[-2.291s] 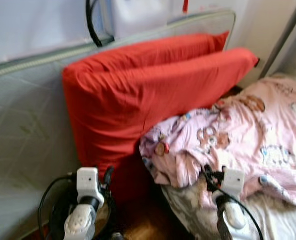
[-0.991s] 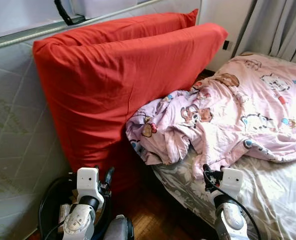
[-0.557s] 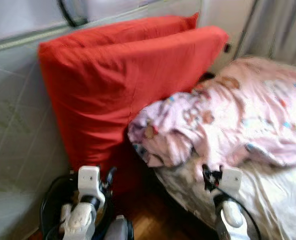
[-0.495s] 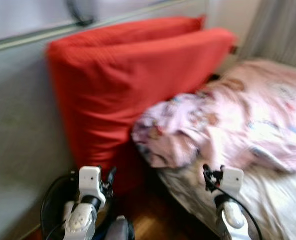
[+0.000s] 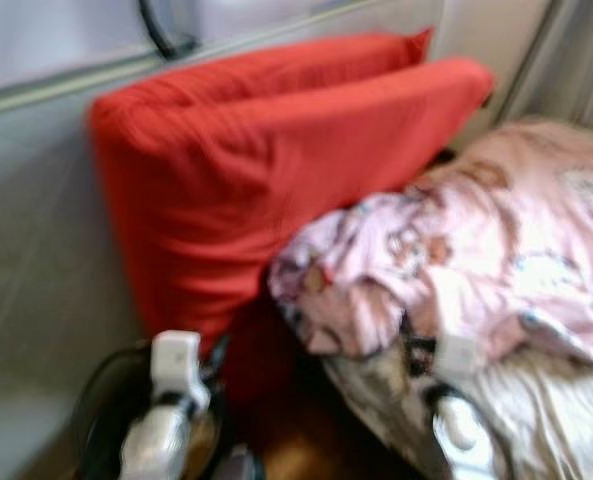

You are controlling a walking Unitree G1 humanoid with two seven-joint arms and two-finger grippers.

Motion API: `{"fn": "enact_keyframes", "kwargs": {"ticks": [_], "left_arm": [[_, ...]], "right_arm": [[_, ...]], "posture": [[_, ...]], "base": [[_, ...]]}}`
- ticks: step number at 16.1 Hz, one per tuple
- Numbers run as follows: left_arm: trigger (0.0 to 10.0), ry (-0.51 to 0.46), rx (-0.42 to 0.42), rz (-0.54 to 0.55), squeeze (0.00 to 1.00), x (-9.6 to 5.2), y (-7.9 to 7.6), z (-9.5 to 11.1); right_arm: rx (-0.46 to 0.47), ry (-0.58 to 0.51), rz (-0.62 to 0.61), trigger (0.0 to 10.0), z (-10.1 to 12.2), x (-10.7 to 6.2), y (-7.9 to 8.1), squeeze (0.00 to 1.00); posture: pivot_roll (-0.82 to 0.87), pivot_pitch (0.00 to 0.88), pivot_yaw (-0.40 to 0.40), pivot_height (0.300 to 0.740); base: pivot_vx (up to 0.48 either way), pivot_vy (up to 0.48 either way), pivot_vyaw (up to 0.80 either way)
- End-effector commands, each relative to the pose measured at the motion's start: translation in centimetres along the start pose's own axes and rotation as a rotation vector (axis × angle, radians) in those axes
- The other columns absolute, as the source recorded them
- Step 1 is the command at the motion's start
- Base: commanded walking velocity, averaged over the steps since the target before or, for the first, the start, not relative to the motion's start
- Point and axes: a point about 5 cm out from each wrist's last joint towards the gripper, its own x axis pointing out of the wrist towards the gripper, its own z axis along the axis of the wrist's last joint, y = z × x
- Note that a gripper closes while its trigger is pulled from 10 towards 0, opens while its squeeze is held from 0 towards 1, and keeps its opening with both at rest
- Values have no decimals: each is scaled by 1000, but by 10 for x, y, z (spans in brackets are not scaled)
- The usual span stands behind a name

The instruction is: Clean up the room

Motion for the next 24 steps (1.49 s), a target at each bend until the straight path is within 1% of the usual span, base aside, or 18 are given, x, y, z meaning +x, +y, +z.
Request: {"fn": "enact_keyframes", "kwargs": {"ticks": [1, 3, 4, 6, 7, 8, 9, 12, 16, 24], "left_arm": [[10000, -1, -16, -5, 0, 1, -4, 1], [10000, -1, -15, -3, 0, 0, -3, 1], [10000, -2, -14, -2, 0, 0, -3, 1], [10000, -3, -13, 0, 0, 0, -3, 1], [10000, -3, -12, 1, 0, 0, -2, 1], [10000, -3, -12, 2, 0, 0, -2, 1], [10000, -3, -12, 0, 0, 0, -3, 1], [10000, 0, -14, -1, 0, -1, -4, 1], [10000, 2, -16, -1, 0, -1, -4, 1], [10000, -1, -14, -4, 0, 0, -4, 1]], "right_arm": [[-11, 14, -38, 10000, -3, -2, -11, 0], [-5, 38, -76, 10000, -5, -2, -15, 0], [8, 49, -94, 10000, -6, -1, -17, 0], [-2, 36, -84, 10000, -5, -1, -16, 0], [-2, 37, -76, 10000, -5, -1, -16, 0], [-20, 75, -55, 10000, -10, -2, -13, 0], [-20, 87, -48, 10000, -12, -3, -13, 0], [-18, 74, -66, 10000, -10, -2, -17, 0], [-17, 72, -69, 10000, -9, -1, -18, 0], [-18, 78, -79, 10000, -10, -1, -17, 0]], "posture": [[16, 29, 28, 647], [19, 30, 27, 647], [19, 30, 27, 647], [19, 30, 27, 647], [19, 32, 26, 647], [18, 32, 26, 647], [20, 33, 26, 647], [17, 36, 24, 647], [19, 37, 23, 647], [19, 28, 25, 647]], "base": [[266, 0, 0], [266, 0, 0], [270, 0, -688], [270, 0, -609], [0, 0, 0], [0, 0, 0], [0, 0, 0], [0, 0, 0], [0, 0, 0], [272, 0, 0]]}}
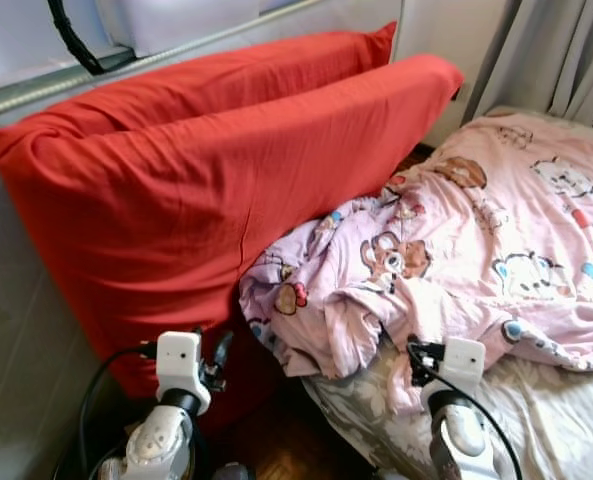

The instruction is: Clean up the room

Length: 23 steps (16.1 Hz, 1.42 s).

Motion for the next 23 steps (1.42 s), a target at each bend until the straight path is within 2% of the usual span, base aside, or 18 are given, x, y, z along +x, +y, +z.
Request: {"fn": "enact_keyframes", "kwargs": {"ticks": [1, 6, 9, 10, 11, 12, 13, 17, 21, 22, 23], "left_arm": [[10000, 5, -9, 0, 0, 0, -1, 0], [10000, 1, -9, -2, 0, 1, -2, 1], [10000, 2, -7, 0, 0, 1, -2, 1], [10000, 2, -8, 0, 0, 0, -2, 1], [10000, 3, -7, 0, 0, 0, -2, 1], [10000, 4, -5, 0, 0, -1, -2, 1], [10000, 5, -5, 1, 0, -1, -2, 1], [10000, 5, 13, -11, 0, -4, 2, 4], [10000, -6, 22, -39, 0, -1, -3, 11], [10000, -9, 21, -44, 0, -1, -4, 13], [10000, -11, 21, -47, 0, -2, -5, 14]], "right_arm": [[-5, 7, -12, 10000, 0, 1, -3, 0], [-9, 35, -26, 10000, -3, 1, -3, 0], [5, 98, -30, 10000, -12, 1, -3, 0], [30, 133, -44, 10000, -16, 1, -4, 0], [75, 165, -64, 10000, -19, 2, -6, 43], [122, 236, -92, 10000, -26, 3, -7, 1000], [149, 245, -103, 10000, -26, 3, -7, 1000], [354, 342, -193, 10000, -33, 7, -12, 1000], [402, 366, -196, 10000, -33, 8, -8, 1000], [412, 372, -194, 10000, -35, 8, -7, 278], [427, 375, -190, 10000, -36, 7, -6, 0]], "posture": [[20, 26, 26, 647], [22, 22, 25, 647], [20, 27, 25, 647], [21, 33, 26, 647], [24, 41, 29, 647], [29, 50, 34, 647], [29, 50, 34, 647], [67, 96, 53, 647], [84, 142, 67, 647], [91, 155, 70, 647], [97, 168, 73, 647]], "base": [[285, 0, 0], [110, 0, 0], [0, 0, 0], [0, 0, 0], [0, 0, 0], [0, 0, 0], [0, 0, 0], [0, 0, 0], [0, 0, 0], [0, 0, 0], [0, 0, 0]]}}
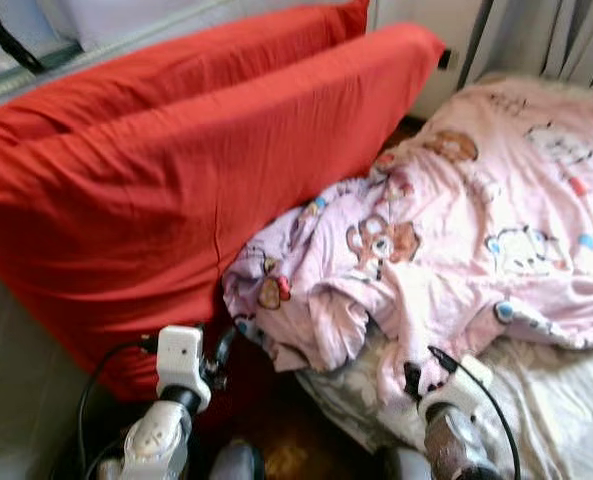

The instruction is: Clean up the room

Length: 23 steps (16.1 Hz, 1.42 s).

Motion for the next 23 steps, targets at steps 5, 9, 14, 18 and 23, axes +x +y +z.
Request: {"fn": "enact_keyframes", "kwargs": {"ticks": [5, 9, 14, 18, 23], "left_arm": [[10000, 21, 14, -5, 0, -18, 4, 6], [10000, 34, 22, -3, 0, -34, 3, 12], [10000, 62, 28, -2, 0, -44, 1, 14], [10000, 76, 27, -2, 0, -47, -1, 13], [10000, 97, 27, -5, 0, -50, -3, 10]], "right_arm": [[60, 22, 42, 10000, -2, 1, 5, 0], [98, 0, 136, 10000, 5, 2, 22, 0], [91, 30, 179, 10000, 1, 2, 32, 0], [2, 80, 123, 10000, -11, 0, 24, 0], [-14, 87, 129, 471, -15, -1, 25, 0]], "posture": [[132, 249, 84, 647], [164, 297, 93, 647], [176, 308, 92, 647], [175, 304, 88, 647], [177, 306, 91, 647]], "base": [[0, 0, 0], [0, 0, 0], [0, 0, 0], [0, 0, 0], [0, 0, 0]]}}
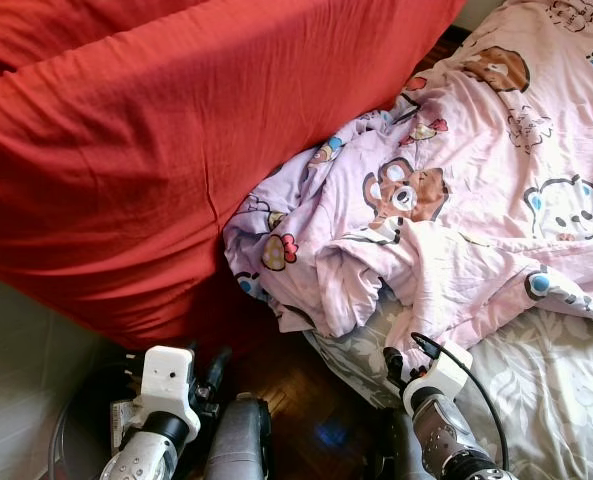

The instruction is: Clean up the room

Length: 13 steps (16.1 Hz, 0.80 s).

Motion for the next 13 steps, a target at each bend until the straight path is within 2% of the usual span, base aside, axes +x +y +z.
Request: {"fn": "enact_keyframes", "kwargs": {"ticks": [1, 6, 13], "left_arm": [[10000, 39, 4, 10, 0, -6, 2, -5], [10000, 49, 8, 16, 0, -10, 2, -7], [10000, 64, 10, 22, 0, -16, 0, -9]], "right_arm": [[10, 52, -7, 0, -17, -3, -1, 0], [23, 29, 22, 0, -14, -2, 5, 0], [22, 19, 17, 0, -15, -3, 3, 0]], "posture": [[177, 306, 91, 647], [179, 312, 91, 647], [184, 322, 92, 647]], "base": [[0, 0, 0], [0, 0, 0], [0, 0, 0]]}}
